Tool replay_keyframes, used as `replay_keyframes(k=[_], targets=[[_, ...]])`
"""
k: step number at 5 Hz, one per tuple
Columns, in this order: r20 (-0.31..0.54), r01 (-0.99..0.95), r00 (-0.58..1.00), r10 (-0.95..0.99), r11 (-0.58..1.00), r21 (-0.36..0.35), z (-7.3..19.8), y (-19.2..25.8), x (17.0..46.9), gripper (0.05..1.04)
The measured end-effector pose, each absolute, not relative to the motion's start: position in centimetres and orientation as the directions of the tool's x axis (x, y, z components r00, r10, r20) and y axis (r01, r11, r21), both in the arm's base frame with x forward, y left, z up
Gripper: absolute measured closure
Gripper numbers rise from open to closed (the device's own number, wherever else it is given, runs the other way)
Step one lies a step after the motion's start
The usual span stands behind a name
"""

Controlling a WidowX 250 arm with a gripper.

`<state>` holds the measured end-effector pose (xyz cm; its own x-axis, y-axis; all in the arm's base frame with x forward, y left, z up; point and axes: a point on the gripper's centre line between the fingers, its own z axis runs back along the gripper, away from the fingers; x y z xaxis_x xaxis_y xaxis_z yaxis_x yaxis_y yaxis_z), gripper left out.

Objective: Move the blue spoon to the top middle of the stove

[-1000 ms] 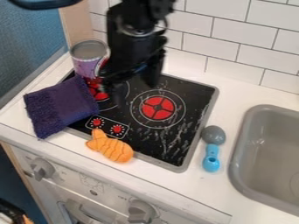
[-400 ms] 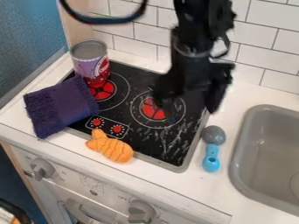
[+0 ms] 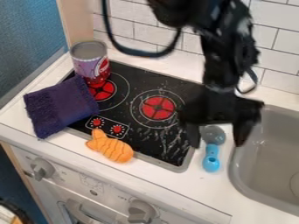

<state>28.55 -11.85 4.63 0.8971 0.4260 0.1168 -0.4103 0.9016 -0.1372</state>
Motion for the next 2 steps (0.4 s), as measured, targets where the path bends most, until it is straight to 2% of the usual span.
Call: replay_keyframes(k=[1, 2], targets=[[0.096, -0.375, 0.919, 0.383, 0.922, -0.096, 3.2, -13.2, 28.7, 0.083], [0.082, -0.367, 0.926, 0.368, 0.93, -0.026, 2.0, -13.5, 28.4, 0.083]])
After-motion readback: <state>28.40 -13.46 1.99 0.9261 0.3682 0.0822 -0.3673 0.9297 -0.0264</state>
